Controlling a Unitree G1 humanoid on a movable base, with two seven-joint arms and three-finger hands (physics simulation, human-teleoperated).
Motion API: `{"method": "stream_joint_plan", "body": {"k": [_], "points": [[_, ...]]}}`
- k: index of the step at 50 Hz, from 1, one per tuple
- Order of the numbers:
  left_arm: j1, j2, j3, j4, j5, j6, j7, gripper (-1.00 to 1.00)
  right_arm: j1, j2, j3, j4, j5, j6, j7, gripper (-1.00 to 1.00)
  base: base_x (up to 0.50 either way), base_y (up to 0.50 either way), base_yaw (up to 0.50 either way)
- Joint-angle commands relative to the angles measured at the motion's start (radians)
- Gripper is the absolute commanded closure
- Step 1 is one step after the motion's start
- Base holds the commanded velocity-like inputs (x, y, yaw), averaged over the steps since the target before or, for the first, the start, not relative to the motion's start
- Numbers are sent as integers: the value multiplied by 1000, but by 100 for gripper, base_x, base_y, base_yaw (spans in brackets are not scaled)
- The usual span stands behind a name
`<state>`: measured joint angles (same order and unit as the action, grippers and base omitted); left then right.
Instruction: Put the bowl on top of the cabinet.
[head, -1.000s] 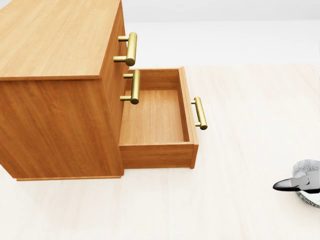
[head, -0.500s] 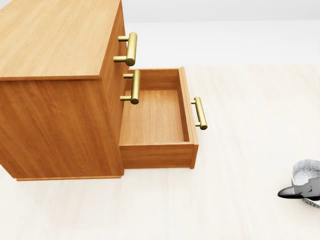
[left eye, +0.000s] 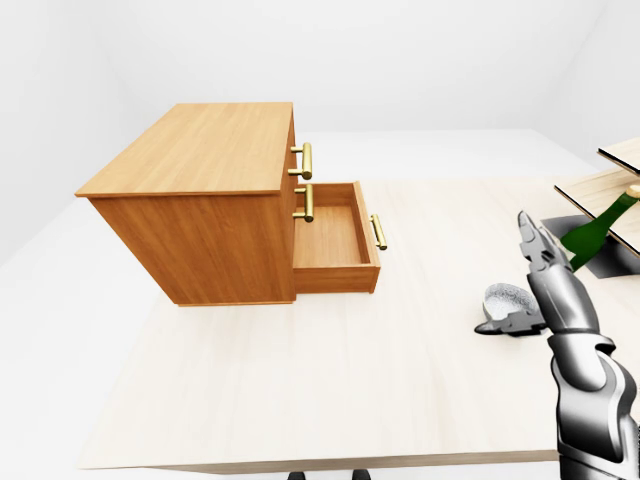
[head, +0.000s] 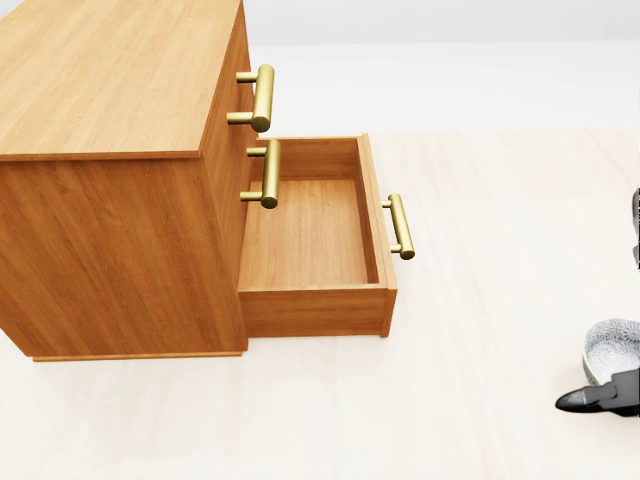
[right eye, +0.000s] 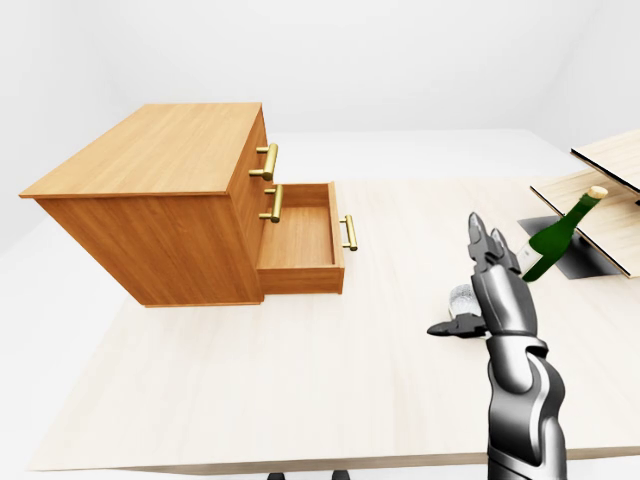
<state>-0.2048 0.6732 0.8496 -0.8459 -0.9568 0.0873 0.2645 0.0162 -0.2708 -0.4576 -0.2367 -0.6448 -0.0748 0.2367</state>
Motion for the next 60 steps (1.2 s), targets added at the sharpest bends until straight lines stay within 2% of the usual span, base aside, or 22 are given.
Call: {"method": "stream_joint_plan", "body": {"k": [1, 60], "points": [[3, -1, 0, 0, 2, 0, -2, -100, 7, -3, 4, 49, -17, -12, -25, -100, 0, 0, 0], [-3, 2, 2, -1, -2, 0, 4, -100, -19, -66, 35, 322, -55, -12, -177, -100, 0, 0, 0]]}}
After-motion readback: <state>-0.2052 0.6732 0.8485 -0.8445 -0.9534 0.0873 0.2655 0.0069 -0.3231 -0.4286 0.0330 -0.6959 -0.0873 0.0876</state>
